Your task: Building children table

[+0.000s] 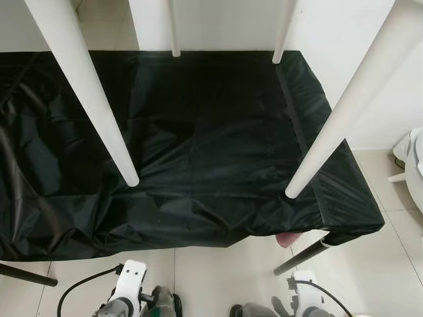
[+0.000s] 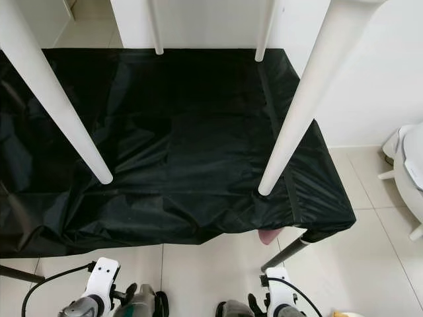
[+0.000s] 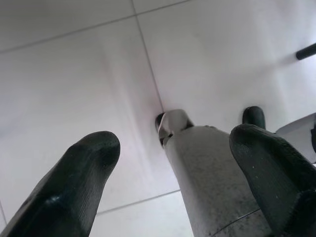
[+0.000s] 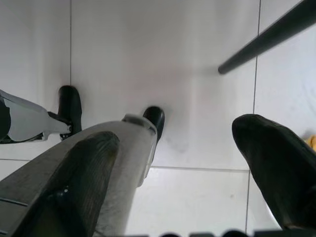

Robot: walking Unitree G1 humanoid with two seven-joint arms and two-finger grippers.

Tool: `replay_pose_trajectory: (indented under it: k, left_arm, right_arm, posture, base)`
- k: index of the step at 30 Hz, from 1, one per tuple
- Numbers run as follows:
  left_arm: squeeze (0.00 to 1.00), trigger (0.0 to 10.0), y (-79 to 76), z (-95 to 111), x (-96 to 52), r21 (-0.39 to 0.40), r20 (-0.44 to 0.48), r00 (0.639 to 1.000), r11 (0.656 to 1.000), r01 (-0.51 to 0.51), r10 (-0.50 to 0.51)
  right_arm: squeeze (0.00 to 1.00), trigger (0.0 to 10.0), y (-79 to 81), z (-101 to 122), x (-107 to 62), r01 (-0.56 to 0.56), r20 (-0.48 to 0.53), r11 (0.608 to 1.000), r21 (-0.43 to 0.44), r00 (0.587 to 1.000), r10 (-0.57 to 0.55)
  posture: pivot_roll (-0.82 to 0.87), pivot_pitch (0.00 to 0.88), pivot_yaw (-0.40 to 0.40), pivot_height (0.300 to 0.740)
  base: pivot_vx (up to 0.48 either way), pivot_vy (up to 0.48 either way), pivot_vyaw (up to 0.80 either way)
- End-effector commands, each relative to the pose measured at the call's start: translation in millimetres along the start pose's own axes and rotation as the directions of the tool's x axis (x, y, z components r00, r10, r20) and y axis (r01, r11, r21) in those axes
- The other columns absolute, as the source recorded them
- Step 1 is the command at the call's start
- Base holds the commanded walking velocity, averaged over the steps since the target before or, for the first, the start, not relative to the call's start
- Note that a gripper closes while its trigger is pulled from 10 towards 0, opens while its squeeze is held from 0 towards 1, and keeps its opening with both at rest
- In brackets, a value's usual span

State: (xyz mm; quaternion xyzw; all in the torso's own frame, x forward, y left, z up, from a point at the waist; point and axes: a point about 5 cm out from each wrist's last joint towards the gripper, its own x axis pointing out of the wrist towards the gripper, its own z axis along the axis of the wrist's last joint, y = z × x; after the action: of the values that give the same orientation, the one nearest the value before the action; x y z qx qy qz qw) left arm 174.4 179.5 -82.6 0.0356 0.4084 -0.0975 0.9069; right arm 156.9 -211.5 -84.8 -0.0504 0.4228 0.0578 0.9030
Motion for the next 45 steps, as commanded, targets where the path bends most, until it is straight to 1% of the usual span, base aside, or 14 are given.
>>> replay_pose_trajectory:
  k: [1,2,4,6,7,9,13,19,21,27,31,34,37,45]
  left_arm:
    - [0.0,10.0,2.3,-9,-2.2,-0.01,-0.046,0.998,0.999,-0.051,0.051]
    - [0.0,10.0,2.2,-10,-2.0,-0.018,-0.051,0.997,0.998,-0.065,0.064]
    - [0.0,10.0,2.3,-11,-1.3,-0.067,-0.073,0.992,0.992,-0.106,0.101]
    - [0.0,10.0,0.7,-11,-0.5,-0.105,-0.077,0.992,0.988,-0.112,0.105]
    - [0.0,10.0,0.7,-11,-0.5,-0.105,-0.077,0.992,0.988,-0.112,0.105]
    - [0.0,10.0,-1.3,-11,0.3,-0.136,-0.088,0.99,0.984,-0.118,0.107]
    - [0.0,10.0,-3.8,-10,2.1,-0.114,-0.112,0.987,0.985,-0.13,0.117]
    - [0.0,10.0,-6.3,-10,2.8,-0.123,-0.12,0.988,0.986,-0.116,0.101]
    - [0.0,10.0,-10.9,-10,4.0,-0.091,-0.132,0.988,0.992,-0.09,0.077]
    - [0.0,10.0,-16.4,-10,4.7,-0.086,-0.134,0.99,0.994,-0.062,0.05]
    - [0.0,10.0,-20.8,-11,5.2,-0.094,-0.135,0.99,0.994,-0.052,0.039]
    - [0.0,10.0,-21.1,-11,5.2,-0.097,-0.137,0.99,0.994,-0.055,0.041]
    - [0.0,10.0,-20.9,-12,4.9,-0.123,-0.14,0.989,0.99,-0.066,0.049]
    - [0.0,10.0,-21.8,-13,4.4,-0.138,-0.14,0.989,0.988,-0.069,0.05]
  right_arm:
    - [0.0,10.0,0.7,-7,-1.1,0.014,-0.036,1.0,0.021,0.999,-0.013]
    - [0.0,10.0,1.4,-7,-0.7,0.016,-0.04,1.0,0.023,0.999,-0.015]
    - [0.0,10.0,4.0,-7,0.4,0.032,-0.052,0.999,0.029,0.998,-0.031]
    - [0.0,10.0,5.8,-7,1.2,0.042,-0.06,0.998,0.04,0.997,-0.04]
    - [0.0,10.0,5.8,-7,1.2,0.042,-0.06,0.998,0.04,0.997,-0.04]
    - [0.0,10.0,8.4,-7,2.3,0.043,-0.065,0.998,0.053,0.997,-0.04]
    - [0.0,10.0,10.6,-6,3.6,0.058,-0.078,0.996,0.071,0.996,-0.052]
    - [0.0,10.0,10.9,-7,3.5,0.071,-0.086,0.994,0.08,0.994,-0.064]
    - [0.0,10.0,11.6,-11,2.5,0.083,-0.099,0.993,0.086,0.992,-0.074]
    - [0.0,10.0,12.0,-15,1.2,0.086,-0.113,0.992,0.089,0.991,-0.076]
    - [0.0,10.0,10.6,-22,-1.8,0.09,-0.137,0.992,0.088,0.988,-0.078]
    - [0.0,10.0,9.7,-24,-2.6,0.092,-0.143,0.992,0.087,0.987,-0.079]
    - [0.0,10.0,5.9,-28,-4.6,0.098,-0.157,0.992,0.084,0.984,-0.084]
    - [0.0,10.0,3.9,-30,-5.8,0.095,-0.173,0.993,0.068,0.982,-0.082]
  posture:
    - [0.06,0.053,0.025,0.74]
    - [0.06,0.053,0.025,0.74]
    - [0.05,0.027,0.023,0.74]
    - [0.05,0.023,0.024,0.74]
    - [0.05,0.023,0.024,0.74]
    - [0.05,0.003,0.027,0.74]
    - [0.03,0.0,0.038,0.74]
    - [0.02,0.0,0.051,0.74]
    - [0.01,0.0,0.053,0.74]
    - [0.01,0.0,0.049,0.74]
    - [0.01,0.0,0.042,0.74]
    - [0.01,0.0,0.041,0.74]
    - [0.02,0.0,0.032,0.74]
    - [0.02,0.0,0.025,0.74]
  base:
    - [0.0,0.0,0.0]
    - [0.0,0.0,0.0]
    - [0.0,0.0,0.0]
    - [0.0,0.0,0.0]
    - [0.0,0.0,0.0]
    - [0.0,0.0,0.0]
    - [0.0,0.0,0.0]
    - [0.0,0.0,0.0]
    - [0.0,0.0,0.0]
    - [0.0,0.0,0.0]
    - [0.0,0.0,0.0]
    - [0.0,0.0,0.0]
    - [0.0,0.0,0.0]
    - [0.0,0.0,0.0]
